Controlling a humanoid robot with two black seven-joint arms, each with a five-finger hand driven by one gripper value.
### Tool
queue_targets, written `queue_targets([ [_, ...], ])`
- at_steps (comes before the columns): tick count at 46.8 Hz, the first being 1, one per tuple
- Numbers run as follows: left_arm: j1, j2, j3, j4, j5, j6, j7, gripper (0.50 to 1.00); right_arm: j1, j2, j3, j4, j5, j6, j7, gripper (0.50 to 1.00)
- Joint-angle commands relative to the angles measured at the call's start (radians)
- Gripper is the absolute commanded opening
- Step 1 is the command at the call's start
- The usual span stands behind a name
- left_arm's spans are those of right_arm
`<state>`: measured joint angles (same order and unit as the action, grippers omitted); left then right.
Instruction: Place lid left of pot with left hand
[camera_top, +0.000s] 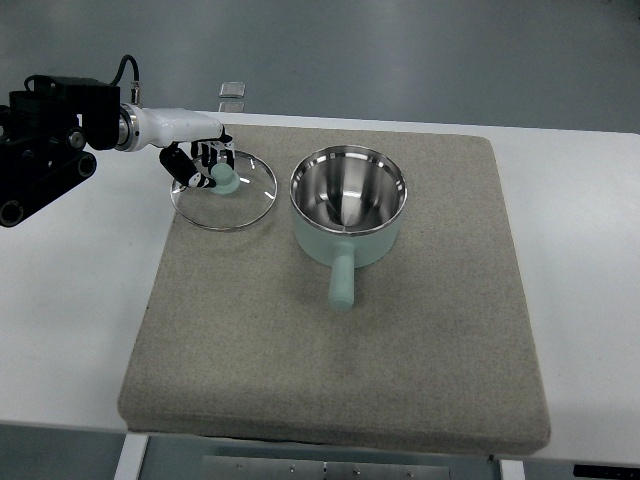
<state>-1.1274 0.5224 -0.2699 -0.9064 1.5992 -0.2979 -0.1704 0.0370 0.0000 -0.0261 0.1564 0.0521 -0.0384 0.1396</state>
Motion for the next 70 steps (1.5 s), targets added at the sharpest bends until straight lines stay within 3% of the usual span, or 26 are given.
queue_targets([
  [1,0.024,-0.009,0.000,0.003,-0.002,0.040,0.000,0.994,0.000,0.000,0.000,0.000,0.000,0.000,0.000,0.924],
  [13,0.029,-0.009,-0.009,0.030,-0.174,0.059,0.000,0.994,0.000,0.000,0.000,0.000,0.000,0.000,0.000,0.924],
  [24,0.020,-0.012,-0.017,0.158,-0.755,0.057,0.000,0.996,0.000,0.000,0.000,0.000,0.000,0.000,0.000,0.924],
  [34,0.020,-0.012,-0.022,0.181,-1.223,0.037,0.002,0.999,0.000,0.000,0.000,0.000,0.000,0.000,0.000,0.924],
  [42,0.032,-0.005,-0.019,0.241,-1.553,-0.088,0.006,0.999,0.000,0.000,0.000,0.000,0.000,0.000,0.000,0.924],
  [51,0.070,-0.015,-0.019,0.351,-1.733,-0.256,0.019,0.999,0.000,0.000,0.000,0.000,0.000,0.000,0.000,0.924],
  [60,0.109,-0.022,-0.026,0.334,-1.875,-0.299,0.077,1.000,0.000,0.000,0.000,0.000,0.000,0.000,0.000,0.924],
  [70,0.129,-0.030,-0.075,0.334,-2.033,-0.307,0.195,1.000,0.000,0.000,0.003,0.005,0.005,0.008,0.000,0.924],
])
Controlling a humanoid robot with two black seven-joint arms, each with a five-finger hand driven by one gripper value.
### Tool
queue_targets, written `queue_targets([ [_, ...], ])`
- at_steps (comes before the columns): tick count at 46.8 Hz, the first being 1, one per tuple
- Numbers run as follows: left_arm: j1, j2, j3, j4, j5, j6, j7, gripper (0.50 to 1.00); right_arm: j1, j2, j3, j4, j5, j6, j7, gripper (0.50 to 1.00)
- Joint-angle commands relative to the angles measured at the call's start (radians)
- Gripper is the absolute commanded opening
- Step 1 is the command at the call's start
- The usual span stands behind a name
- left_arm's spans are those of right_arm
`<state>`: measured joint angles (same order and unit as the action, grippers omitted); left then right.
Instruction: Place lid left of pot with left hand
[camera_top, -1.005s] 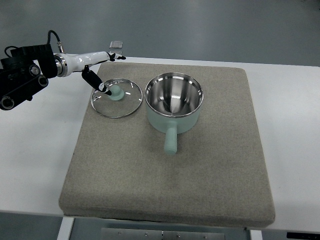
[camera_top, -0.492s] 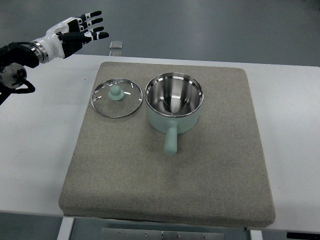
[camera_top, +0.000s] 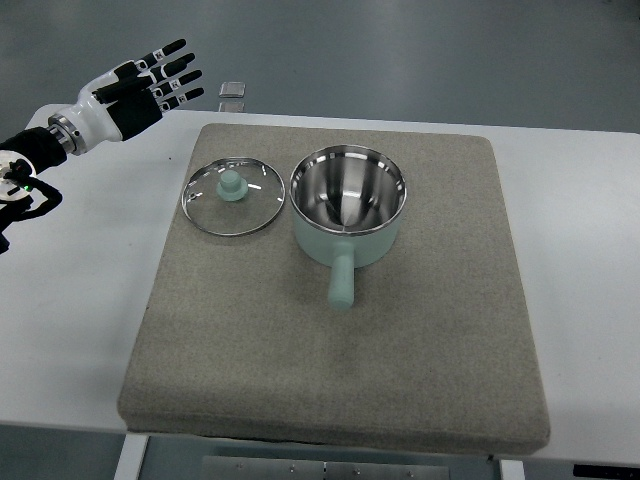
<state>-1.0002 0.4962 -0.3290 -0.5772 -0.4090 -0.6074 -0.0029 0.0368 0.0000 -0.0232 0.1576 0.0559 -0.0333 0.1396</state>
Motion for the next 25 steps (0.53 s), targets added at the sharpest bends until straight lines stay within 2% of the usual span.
queue_targets([
  [1,0.002,-0.008,-0.021,0.007,-0.027,0.003,0.035,1.000,0.000,0.000,0.002,0.003,0.001,0.004,0.000,0.924],
  [7,0.003,-0.015,-0.047,0.010,-0.028,0.003,0.057,1.000,0.000,0.000,0.002,0.010,0.001,0.004,0.000,0.924],
  [25,0.035,-0.038,-0.076,0.025,-0.027,0.002,0.055,1.000,0.002,0.000,0.008,0.013,0.009,0.003,-0.002,0.924],
])
